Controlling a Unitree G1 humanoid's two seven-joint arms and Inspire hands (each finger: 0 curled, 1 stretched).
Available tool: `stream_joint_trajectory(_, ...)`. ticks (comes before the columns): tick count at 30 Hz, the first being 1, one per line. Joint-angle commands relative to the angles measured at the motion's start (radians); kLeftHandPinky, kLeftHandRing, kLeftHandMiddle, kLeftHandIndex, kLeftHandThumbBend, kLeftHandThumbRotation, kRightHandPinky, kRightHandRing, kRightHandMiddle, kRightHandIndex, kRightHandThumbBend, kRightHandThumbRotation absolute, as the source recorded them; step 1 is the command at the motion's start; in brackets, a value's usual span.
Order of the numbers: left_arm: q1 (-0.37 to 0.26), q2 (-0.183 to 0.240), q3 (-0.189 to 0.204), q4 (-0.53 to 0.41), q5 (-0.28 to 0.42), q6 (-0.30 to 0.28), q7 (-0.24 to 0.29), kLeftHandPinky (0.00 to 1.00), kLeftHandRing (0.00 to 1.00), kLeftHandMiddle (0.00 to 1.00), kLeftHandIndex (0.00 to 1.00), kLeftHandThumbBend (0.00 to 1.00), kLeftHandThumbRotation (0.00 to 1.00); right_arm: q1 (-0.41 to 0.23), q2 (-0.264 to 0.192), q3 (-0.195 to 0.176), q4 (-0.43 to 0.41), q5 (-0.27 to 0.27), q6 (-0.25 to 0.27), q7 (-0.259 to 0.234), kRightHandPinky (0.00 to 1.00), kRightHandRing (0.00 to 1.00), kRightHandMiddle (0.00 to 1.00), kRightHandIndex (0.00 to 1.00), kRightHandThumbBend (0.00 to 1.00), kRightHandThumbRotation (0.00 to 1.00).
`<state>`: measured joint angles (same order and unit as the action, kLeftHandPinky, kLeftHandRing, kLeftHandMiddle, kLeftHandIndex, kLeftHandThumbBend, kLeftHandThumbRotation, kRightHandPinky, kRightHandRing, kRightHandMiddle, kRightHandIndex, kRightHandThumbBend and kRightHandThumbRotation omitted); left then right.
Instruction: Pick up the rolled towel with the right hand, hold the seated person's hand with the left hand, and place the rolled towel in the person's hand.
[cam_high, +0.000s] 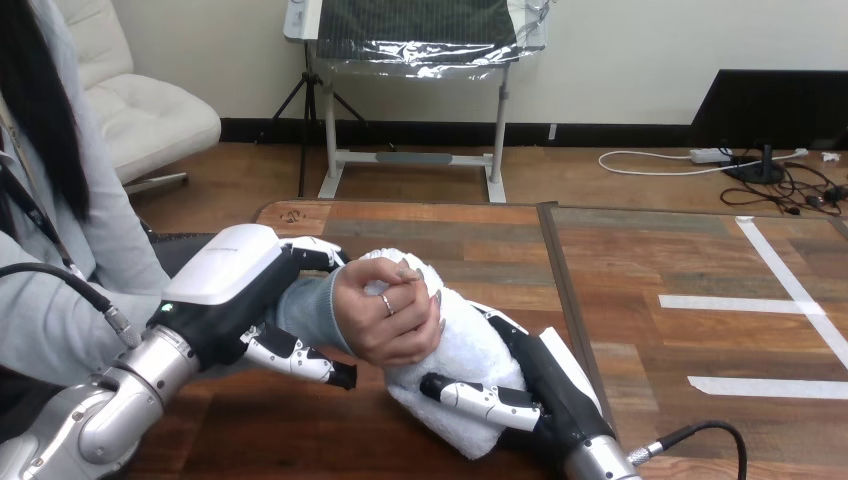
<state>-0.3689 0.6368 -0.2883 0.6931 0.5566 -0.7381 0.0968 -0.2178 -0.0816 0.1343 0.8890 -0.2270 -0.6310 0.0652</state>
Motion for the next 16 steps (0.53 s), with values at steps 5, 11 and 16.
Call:
stream_joint_trajectory(5, -0.011, -0.013, 0.008, -0.054, -0.013, 0.005, -0.039, 0.90, 0.96, 0.97, 0.98, 1.00, 0.45, -0.011, -0.006, 0.040, -0.043, -0.020, 0.009, 0.026, 0.84, 0.84, 0.84, 0.91, 0.84, 0.94)
stream_joint_trajectory(11, -0.003, -0.015, 0.007, -0.058, -0.001, 0.014, -0.044, 0.92, 0.99, 0.99, 1.00, 1.00, 0.52, -0.005, -0.011, 0.042, -0.049, -0.013, 0.008, 0.046, 0.87, 0.86, 0.86, 0.93, 0.90, 0.99)
stream_joint_trajectory(16, 0.005, -0.019, 0.007, -0.056, 0.004, 0.016, -0.041, 0.92, 1.00, 1.00, 1.00, 1.00, 0.56, 0.002, -0.017, 0.043, -0.053, -0.013, 0.006, 0.056, 0.88, 0.87, 0.87, 0.94, 0.93, 1.00)
